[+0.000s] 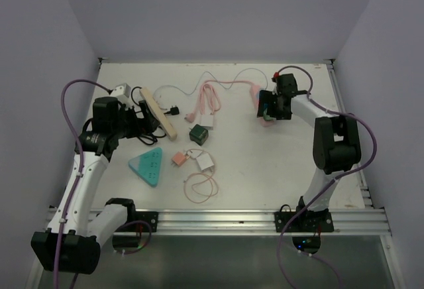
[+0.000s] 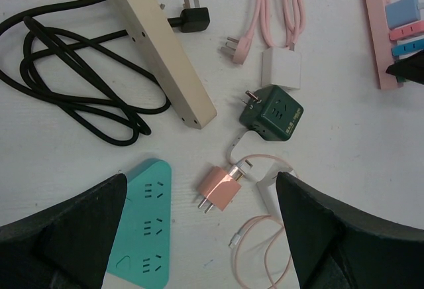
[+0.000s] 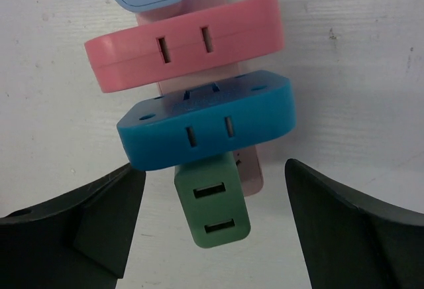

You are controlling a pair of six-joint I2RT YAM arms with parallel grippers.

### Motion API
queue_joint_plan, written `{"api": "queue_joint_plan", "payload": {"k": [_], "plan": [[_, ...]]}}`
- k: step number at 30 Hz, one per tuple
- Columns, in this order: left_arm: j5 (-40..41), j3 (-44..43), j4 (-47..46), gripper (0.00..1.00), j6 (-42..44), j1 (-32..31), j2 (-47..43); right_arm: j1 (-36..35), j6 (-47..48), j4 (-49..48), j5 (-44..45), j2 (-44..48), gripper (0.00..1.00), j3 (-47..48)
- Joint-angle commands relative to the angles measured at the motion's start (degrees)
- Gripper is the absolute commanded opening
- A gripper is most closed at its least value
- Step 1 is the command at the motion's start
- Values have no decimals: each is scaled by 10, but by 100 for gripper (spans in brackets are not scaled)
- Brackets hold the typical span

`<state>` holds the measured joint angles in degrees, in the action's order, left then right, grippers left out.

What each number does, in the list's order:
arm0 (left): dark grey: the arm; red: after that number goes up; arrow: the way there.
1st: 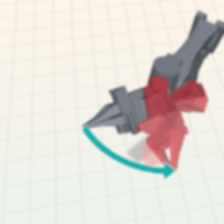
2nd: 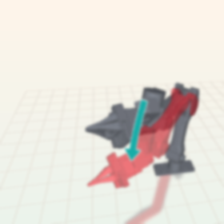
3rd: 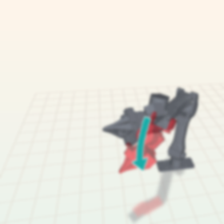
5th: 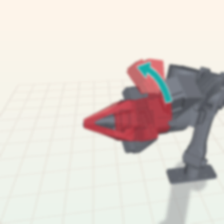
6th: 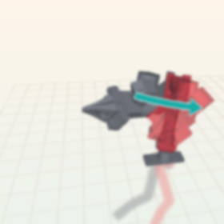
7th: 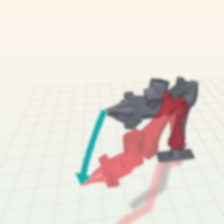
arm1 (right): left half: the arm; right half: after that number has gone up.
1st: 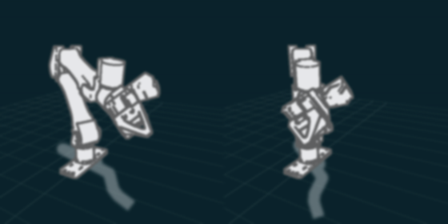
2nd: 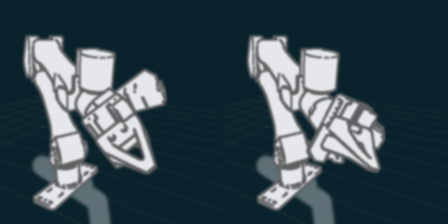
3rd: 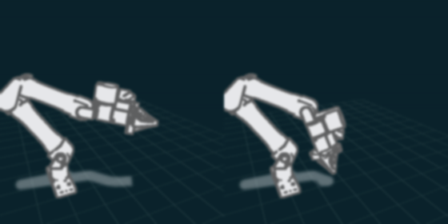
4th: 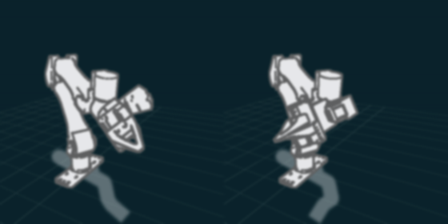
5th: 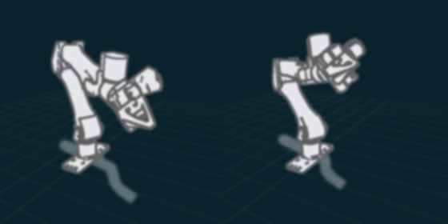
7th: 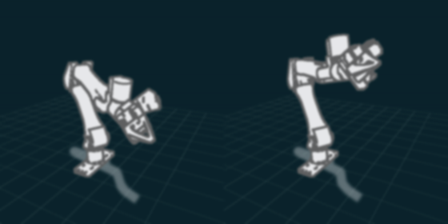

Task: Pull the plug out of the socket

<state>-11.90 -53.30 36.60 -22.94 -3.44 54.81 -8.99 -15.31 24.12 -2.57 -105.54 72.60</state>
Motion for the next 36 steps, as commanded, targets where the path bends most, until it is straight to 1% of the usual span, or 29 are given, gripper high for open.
{"api": "queue_joint_plan", "payload": {"k": [1, 3, 4, 7, 8, 9, 10, 12, 13, 15, 16, 21, 24, 25, 28, 29, 31, 32, 36], "plan": [[-14, -13, 11, 98, 2, -2, -13, -1, 20, -59, -29, -9, 88, -8], [-18, -14, 10, 98, 0, -2, -14, -1, 23, -64, -38, -26, 85, -4], [-19, -14, 11, 98, -3, -2, -14, -1, 22, -66, -42, -33, 81, -4], [-27, -16, 12, 98, -7, -2, -11, -1, 22, -77, -42, -45, 75, -11], [-29, -17, 11, 97, -9, -2, -10, -1, 23, -79, -44, -47, 69, -16], [-34, -18, 11, 97, -11, -2, -9, -1, 25, -86, -46, -48, 65, -18], [-36, -20, 11, 97, -15, -2, -8, -1, 27, -86, -49, -47, 55, -21], [-45, -20, 8, 97, -21, -2, -8, -5, 33, -94, -58, -36, 39, -36], [-50, -20, 5, 97, -30, -2, -7, -8, 34, -104, -61, -14, 22, -51], [-68, -18, 0, 97, -40, -2, -3, -17, 34, -114, -63, 12, 6, -68], [-74, -17, -3, 97, -52, -2, -2, -22, 34, -115, -64, 43, 0, -76], [-117, -15, -22, 97, -101, -3, 23, -77, 15, -131, -57, 139, 0, -125], [-132, -18, -42, 96, -133, -11, 37, -131, 0, -139, -48, 197, 0, -147], [-133, -22, -48, 96, -142, -16, 41, -161, -10, -143, -48, 212, 0, -157], [-124, -36, -71, 96, -177, -50, 63, -213, -41, -161, -31, 263, 0, -184], [-121, -39, -85, 96, -184, -73, 77, -224, -50, -176, -29, 289, 0, -192], [-115, -38, -102, 96, -217, -95, 91, -250, -75, -191, -24, 309, 0, -212], [-116, -35, -127, 96, -230, -111, 102, -258, -81, -202, -21, 320, 0, -216], [-115, -5, -200, 92, -312, -129, 115, -294, -97, -217, -9, 367, 0, -235]]}}
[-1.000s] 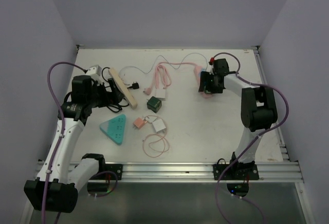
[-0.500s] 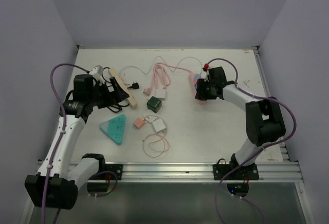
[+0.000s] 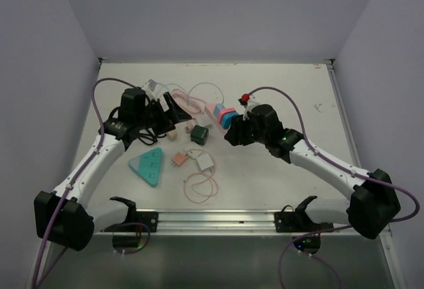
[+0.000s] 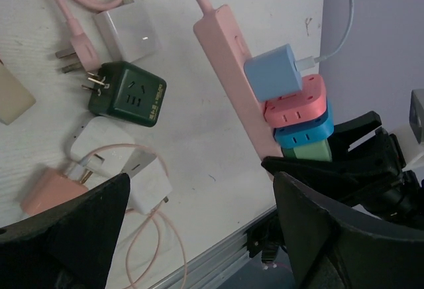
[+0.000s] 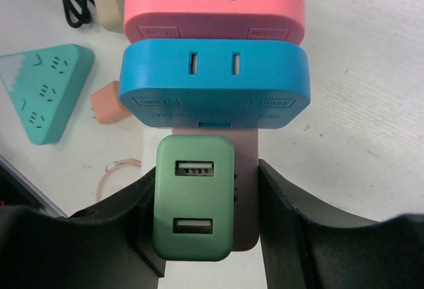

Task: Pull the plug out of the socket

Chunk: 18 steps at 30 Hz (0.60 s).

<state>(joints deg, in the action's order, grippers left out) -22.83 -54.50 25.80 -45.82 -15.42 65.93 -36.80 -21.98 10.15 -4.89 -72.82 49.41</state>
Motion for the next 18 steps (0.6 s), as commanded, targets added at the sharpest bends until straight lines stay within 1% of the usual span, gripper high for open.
{"api": "queue_joint_plan", "payload": {"k": [1, 5, 11, 14, 17, 18], "plan": [[2, 15, -104, 92, -94, -13, 6, -27, -37, -81, 14, 57, 0, -10], [22, 18, -161, 90, -144, -35, 25, -53, -54, -98, 14, 90, 0, -27], [96, 13, -186, 89, -182, -90, 63, -84, -72, -134, 20, 114, 0, -45], [134, 14, -190, 86, -197, -102, 82, -99, -74, -139, 22, 114, 0, -47], [151, 19, -198, 83, -215, -108, 89, -110, -72, -143, 27, 116, 0, -47], [173, 20, -197, 81, -220, -109, 88, -113, -71, -144, 29, 117, 0, -47]]}}
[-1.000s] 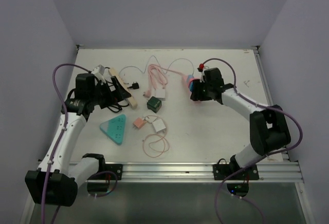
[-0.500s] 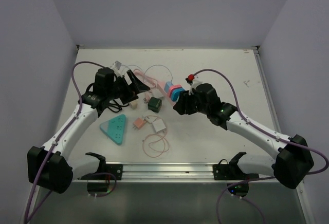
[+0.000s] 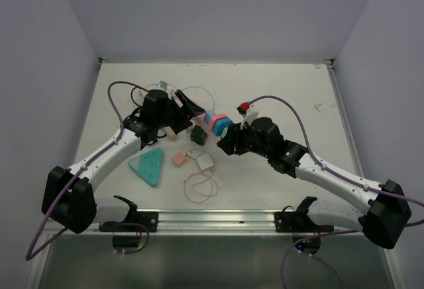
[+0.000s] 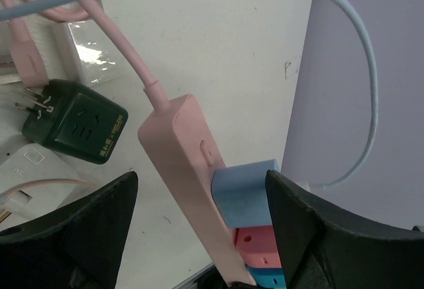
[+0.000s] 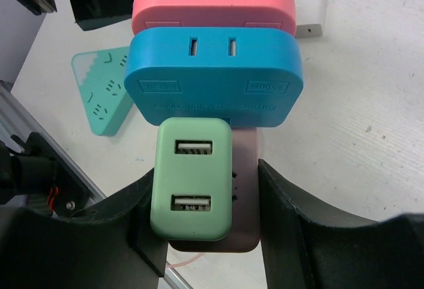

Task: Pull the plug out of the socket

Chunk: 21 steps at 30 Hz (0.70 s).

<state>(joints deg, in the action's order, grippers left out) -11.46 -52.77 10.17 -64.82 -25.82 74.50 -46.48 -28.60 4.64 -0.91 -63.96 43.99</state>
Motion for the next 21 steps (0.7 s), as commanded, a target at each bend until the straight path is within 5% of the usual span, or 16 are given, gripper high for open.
{"api": "queue_joint_plan", "payload": {"k": [1, 16, 21], "plan": [[69, 7, -42, 80, -34, -8, 2, -21, -4, -90, -8, 29, 0, 6], [74, 48, -77, 75, -81, -10, 23, -31, -1, -108, 4, 39, 0, -7], [48, 47, -121, 60, -83, -12, 40, -31, -1, -117, -9, 36, 0, -13]]}}
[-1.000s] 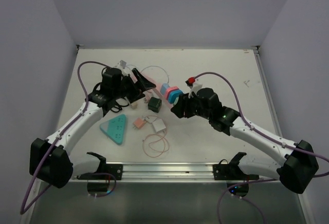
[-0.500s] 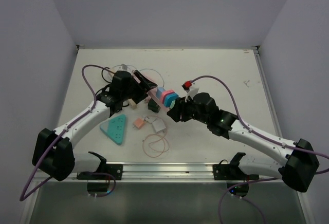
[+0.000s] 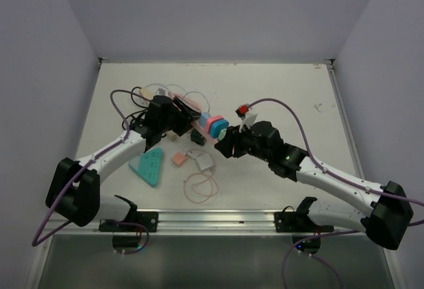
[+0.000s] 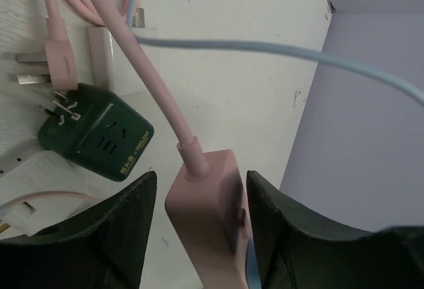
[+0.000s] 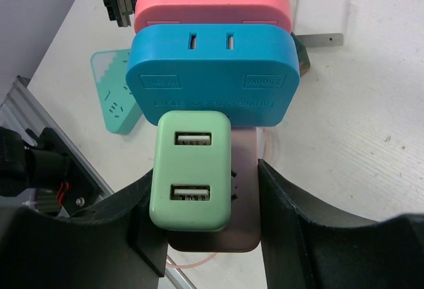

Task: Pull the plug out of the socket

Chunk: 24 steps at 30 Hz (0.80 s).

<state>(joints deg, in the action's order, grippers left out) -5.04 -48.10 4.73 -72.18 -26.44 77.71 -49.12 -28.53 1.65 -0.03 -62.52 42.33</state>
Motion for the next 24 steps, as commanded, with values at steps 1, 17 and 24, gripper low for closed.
{"api": "queue_joint_plan", "payload": {"k": [1, 17, 24], "plan": [[-18, 0, -72, 56, -9, -6, 9, -5, -3, -90, -22, 21, 0, 2], [-12, -45, -94, 0, 170, -6, -27, -6, -17, 6, -50, 49, 86, -30], [-30, -62, -97, 0, 277, -6, -63, -4, 5, 103, -42, 47, 98, 46]]}}
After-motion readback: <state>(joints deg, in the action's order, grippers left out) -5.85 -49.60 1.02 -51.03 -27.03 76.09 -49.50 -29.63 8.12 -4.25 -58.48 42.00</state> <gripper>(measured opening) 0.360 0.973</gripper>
